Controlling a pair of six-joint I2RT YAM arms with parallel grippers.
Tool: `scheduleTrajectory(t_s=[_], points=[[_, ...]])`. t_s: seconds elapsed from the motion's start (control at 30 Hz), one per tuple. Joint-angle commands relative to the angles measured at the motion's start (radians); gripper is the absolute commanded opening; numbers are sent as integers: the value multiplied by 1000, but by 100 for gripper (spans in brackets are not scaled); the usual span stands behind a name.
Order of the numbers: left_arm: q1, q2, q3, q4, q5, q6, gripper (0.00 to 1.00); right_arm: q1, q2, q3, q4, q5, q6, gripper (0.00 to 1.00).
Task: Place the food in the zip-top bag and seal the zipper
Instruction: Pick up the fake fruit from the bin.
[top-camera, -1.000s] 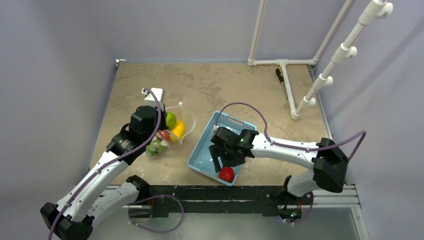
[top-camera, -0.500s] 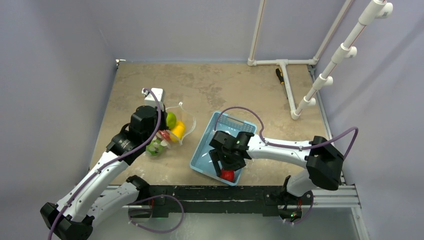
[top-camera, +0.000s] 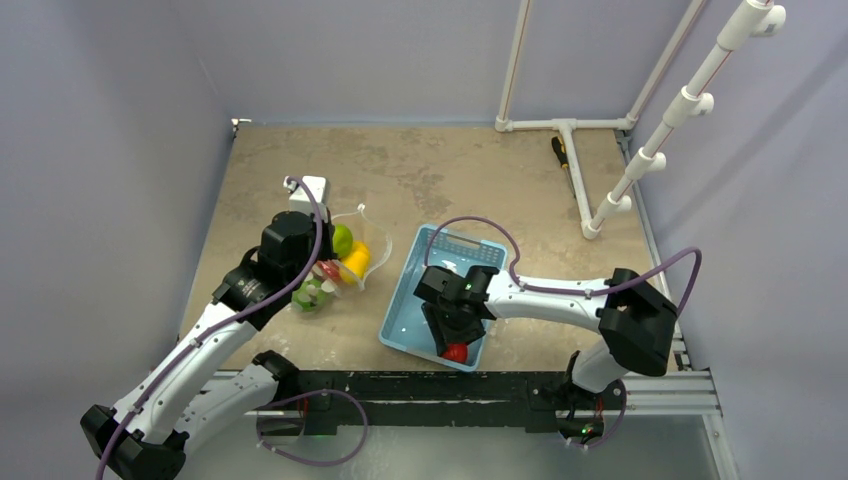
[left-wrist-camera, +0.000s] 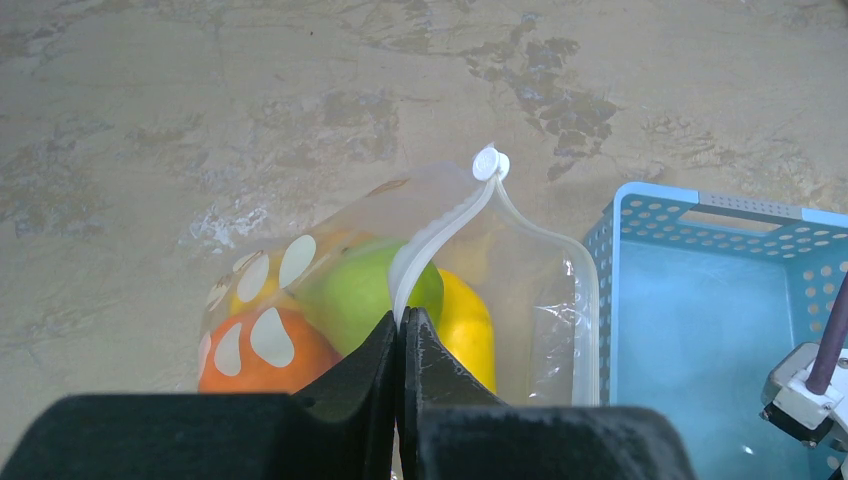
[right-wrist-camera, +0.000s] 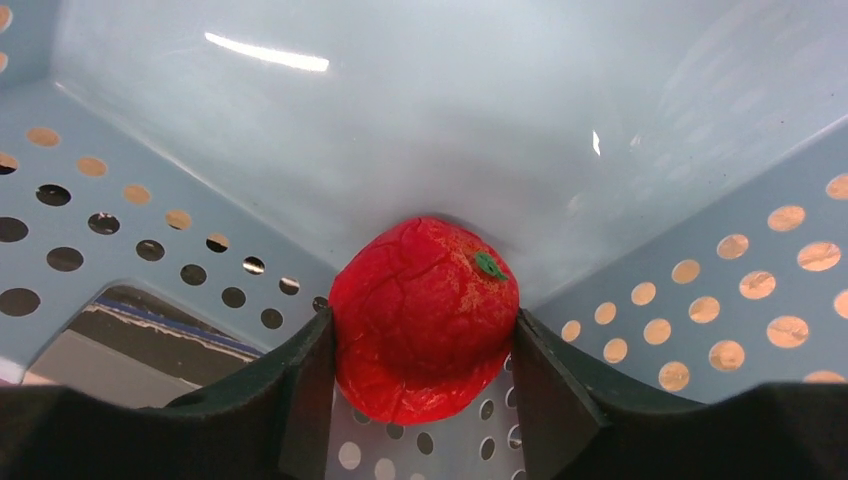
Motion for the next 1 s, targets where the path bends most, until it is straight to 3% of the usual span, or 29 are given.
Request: scheduleTrajectory(t_s=[0.0,0.37,0.97], points=[[-4,-5,3,30,3,-3,0,9,-15,54,-12,20,7,38],[-4,0,4,27,-9,-4,0,9,-45,101,-16,113,49,28],[-4,17,3,24,-18,-3,0,0,-73,141,-16,340,169,26]])
